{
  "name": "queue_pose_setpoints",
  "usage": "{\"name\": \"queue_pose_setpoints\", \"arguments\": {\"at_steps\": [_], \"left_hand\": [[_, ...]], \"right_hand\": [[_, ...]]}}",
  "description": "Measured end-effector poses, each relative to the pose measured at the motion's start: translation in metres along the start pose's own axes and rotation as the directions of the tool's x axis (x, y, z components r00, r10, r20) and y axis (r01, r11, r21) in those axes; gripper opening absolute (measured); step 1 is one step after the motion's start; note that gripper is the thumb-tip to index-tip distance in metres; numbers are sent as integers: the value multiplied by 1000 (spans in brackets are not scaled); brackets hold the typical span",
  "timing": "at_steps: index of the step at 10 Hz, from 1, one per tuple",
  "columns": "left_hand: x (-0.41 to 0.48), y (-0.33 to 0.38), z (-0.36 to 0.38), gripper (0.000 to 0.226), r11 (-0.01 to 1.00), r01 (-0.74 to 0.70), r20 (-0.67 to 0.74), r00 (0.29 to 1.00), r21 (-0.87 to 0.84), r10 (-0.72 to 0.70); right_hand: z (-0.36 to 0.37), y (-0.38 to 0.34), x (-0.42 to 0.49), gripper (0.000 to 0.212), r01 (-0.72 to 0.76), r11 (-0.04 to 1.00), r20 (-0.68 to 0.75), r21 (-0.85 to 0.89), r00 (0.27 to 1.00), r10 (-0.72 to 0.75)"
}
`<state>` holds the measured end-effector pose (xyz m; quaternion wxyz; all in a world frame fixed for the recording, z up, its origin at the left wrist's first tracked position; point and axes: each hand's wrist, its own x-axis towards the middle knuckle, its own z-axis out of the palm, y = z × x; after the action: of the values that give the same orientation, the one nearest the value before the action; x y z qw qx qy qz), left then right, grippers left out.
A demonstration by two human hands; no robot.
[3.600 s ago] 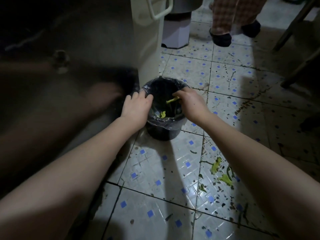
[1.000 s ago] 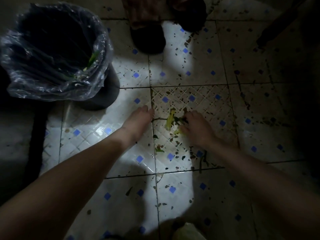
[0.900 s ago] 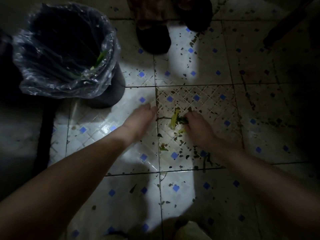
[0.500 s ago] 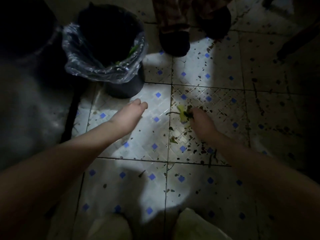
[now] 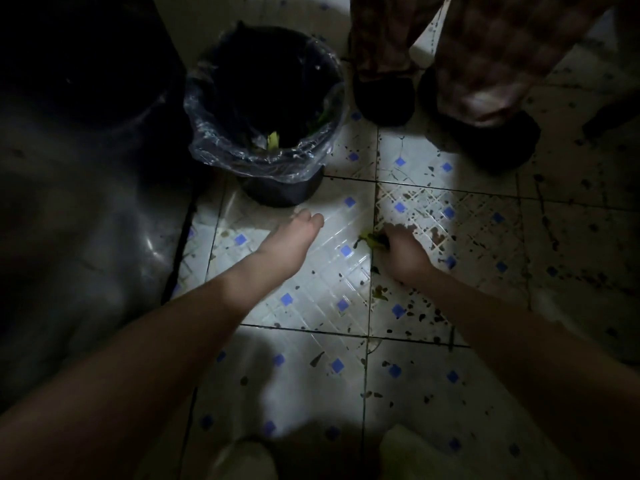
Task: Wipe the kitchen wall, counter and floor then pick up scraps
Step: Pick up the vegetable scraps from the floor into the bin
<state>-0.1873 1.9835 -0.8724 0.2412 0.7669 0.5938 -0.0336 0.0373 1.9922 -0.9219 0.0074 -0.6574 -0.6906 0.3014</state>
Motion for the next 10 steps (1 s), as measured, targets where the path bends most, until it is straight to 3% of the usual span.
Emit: {"name": "queue_pose_setpoints", "arguments": {"at_steps": [1, 2, 3, 4, 5, 6, 7, 8, 9, 10], "left_hand": [[9, 5, 1, 42, 1000, 4, -3, 1000, -16, -4], [9, 12, -2, 36, 1000, 22, 24, 999, 5, -22], [11, 12, -5, 37, 988, 95, 118, 990, -119, -81], [20, -4, 7, 38, 995, -6, 128, 992, -99, 18], [17, -16, 33, 28, 986, -132, -106, 987, -106, 121], [16, -24, 41, 17, 962, -239, -169, 962, -134, 216], [-5, -3, 19, 17, 969, -40, -100, 995, -245, 16], [-6, -1, 0, 37, 961, -9, -62, 998, -277, -9], [0, 6, 6, 39, 966, -14, -20, 1000, -259, 9], [8, 13, 24, 26, 944, -14, 111, 992, -328, 53]], "right_hand": [[-2, -7, -1, 33, 37, 999, 46, -12, 998, -36], [-6, -13, -4, 23, 52, 998, 42, -31, 998, -50], [-16, -18, -5, 14, 40, 999, 29, -6, 999, -40], [-23, -20, -5, 17, 32, 999, -43, 9, 999, -31], [-17, -23, -1, 19, -44, 999, -81, 32, 996, 47], [-16, -29, -4, 12, 19, 999, -100, 45, 995, -15], [-21, -39, -11, 17, 37, 995, -104, 93, 994, -27], [-23, -45, -7, 23, -72, 989, -148, 127, 985, 91], [-23, -50, -3, 26, -73, 988, -194, 135, 976, 99], [-31, -45, -1, 26, -56, 989, -241, 137, 966, 88]]}}
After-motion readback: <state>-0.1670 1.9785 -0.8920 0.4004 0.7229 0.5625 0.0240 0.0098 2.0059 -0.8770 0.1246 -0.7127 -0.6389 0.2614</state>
